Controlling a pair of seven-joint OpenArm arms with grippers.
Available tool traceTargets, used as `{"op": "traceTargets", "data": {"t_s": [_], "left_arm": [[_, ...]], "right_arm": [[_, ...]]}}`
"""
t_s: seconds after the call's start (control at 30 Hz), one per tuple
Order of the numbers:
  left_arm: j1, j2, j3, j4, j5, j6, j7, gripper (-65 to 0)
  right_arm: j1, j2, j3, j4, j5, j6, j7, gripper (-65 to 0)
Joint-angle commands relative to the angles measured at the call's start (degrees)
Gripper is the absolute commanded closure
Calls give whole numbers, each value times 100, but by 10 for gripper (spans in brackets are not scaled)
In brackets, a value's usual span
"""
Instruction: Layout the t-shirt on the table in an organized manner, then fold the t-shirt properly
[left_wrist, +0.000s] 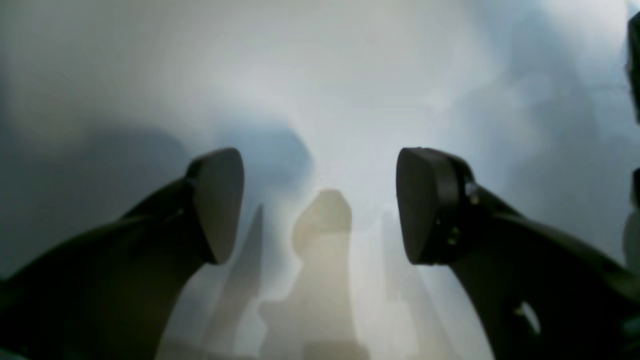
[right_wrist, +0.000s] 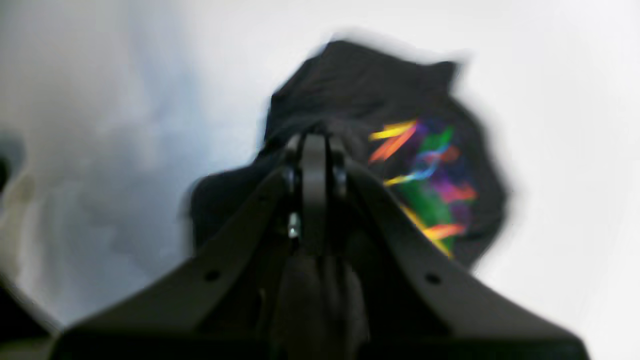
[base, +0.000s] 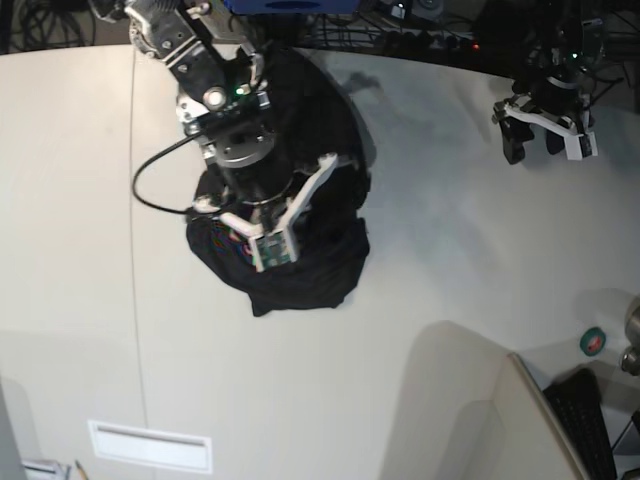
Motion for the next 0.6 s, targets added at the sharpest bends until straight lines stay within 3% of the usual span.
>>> {"op": "traceTargets", "data": {"t_s": [0.0,0.4,0.47,0.57], "left_arm": [[61,-81,64,72,-16,-31,-72,-456],[-26,-81,328,72,-16,-31,-72,-456],[-44,-81,328,64,-16,-31,-72,-456],[-97,-63,336,72,-7,-31,-63,-456]], "right_arm": [[29,96,202,329,-78,-18,172,0],[-261,1020,3279,391,-69,26,392,0],[-121,1072,3630,-93,-69,246,392,0],[407,967,4395,-1174,-69,879,392,0]]}}
